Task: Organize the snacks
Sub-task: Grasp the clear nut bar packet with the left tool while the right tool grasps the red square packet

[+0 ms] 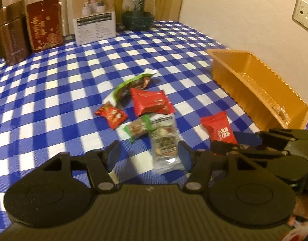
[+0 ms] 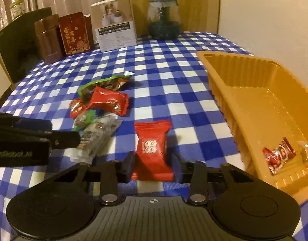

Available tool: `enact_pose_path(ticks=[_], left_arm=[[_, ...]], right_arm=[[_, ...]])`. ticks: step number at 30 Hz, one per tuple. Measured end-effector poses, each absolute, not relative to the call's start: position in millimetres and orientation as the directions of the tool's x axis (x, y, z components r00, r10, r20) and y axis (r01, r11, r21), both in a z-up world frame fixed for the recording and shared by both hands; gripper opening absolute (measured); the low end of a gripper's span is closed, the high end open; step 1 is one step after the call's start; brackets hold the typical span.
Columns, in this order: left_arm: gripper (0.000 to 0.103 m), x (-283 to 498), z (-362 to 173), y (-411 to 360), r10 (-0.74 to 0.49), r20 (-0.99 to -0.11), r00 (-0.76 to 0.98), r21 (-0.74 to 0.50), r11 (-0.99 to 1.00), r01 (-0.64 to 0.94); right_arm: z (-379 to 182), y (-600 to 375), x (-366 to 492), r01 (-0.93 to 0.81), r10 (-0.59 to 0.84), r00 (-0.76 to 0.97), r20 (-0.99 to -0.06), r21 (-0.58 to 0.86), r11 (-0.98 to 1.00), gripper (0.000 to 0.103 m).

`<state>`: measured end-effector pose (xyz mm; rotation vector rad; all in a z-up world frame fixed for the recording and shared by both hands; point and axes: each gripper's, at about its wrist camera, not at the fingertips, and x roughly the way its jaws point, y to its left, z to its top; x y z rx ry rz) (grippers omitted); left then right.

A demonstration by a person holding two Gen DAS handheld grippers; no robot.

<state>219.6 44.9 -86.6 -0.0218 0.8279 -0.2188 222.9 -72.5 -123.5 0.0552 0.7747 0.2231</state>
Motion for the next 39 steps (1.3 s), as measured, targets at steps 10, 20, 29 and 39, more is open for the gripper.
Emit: enact_pose_path(ticks=[10,20,29,39], left_arm=[[0.056,241.9,-99.9,22.6,-0.219,-0.75,0.624,-0.116,0.973,0.201],[0.036,239.6,-104.9,22.5,-0.208,-0.749,0.63,-0.098,0.974,0.205],[0.036,226.6,-104.3,23.1,-0.207,-0.746,0.632,-0.081,0.971,0.223],[0.037,228.4,-105.6,18.9,-0.19,-0.754,0.628,-0.061,0.973,0.22]], right_arm=[[-122.8,-83.1,220.5,-0.167,0.218,0.7,-0.68,0.141,0.976,0.034],[-126.3,-80.5,223.3,-0.169,0.227,0.71,-0.667,0.152,0.974,0.047],[-128.3,-76.2,230.2,-0.142,0.18,0.734,-0.654,0.111,0.984,0.047],[-128.2,-77.8,228.0,-0.147,0.183,0.739,-0.648,0.109,0.983,0.033]])
